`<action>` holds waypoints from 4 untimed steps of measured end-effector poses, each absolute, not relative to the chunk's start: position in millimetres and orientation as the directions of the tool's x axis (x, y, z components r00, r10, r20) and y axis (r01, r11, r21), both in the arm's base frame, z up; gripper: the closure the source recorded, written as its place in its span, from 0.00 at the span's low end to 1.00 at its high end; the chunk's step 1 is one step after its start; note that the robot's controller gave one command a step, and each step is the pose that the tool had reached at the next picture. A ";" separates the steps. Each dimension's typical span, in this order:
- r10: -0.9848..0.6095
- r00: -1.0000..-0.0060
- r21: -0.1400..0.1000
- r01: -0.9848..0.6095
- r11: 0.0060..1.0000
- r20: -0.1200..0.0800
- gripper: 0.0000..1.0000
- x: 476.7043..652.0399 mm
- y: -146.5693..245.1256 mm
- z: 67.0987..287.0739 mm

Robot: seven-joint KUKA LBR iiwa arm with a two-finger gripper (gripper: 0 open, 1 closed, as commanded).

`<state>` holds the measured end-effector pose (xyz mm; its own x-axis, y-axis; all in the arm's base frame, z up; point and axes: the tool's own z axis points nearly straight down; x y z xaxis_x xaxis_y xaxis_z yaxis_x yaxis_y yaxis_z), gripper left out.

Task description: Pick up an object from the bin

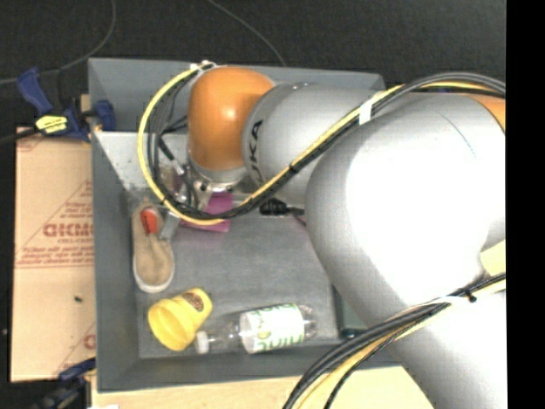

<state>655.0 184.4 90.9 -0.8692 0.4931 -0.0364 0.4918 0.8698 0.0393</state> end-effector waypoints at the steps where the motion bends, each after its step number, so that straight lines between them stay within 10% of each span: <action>1: 0.437 -0.898 0.041 0.435 0.899 -0.045 0.00 654.2 183.5 90.1; 2: 0.566 -0.823 0.077 0.561 0.824 -0.058 1.00 653.7 168.1 87.2; 4: 0.565 -0.823 0.077 0.561 0.824 -0.059 1.00 653.7 168.6 88.2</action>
Offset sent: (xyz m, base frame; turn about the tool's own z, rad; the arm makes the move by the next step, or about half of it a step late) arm -0.0130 -0.0207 -0.0209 0.0894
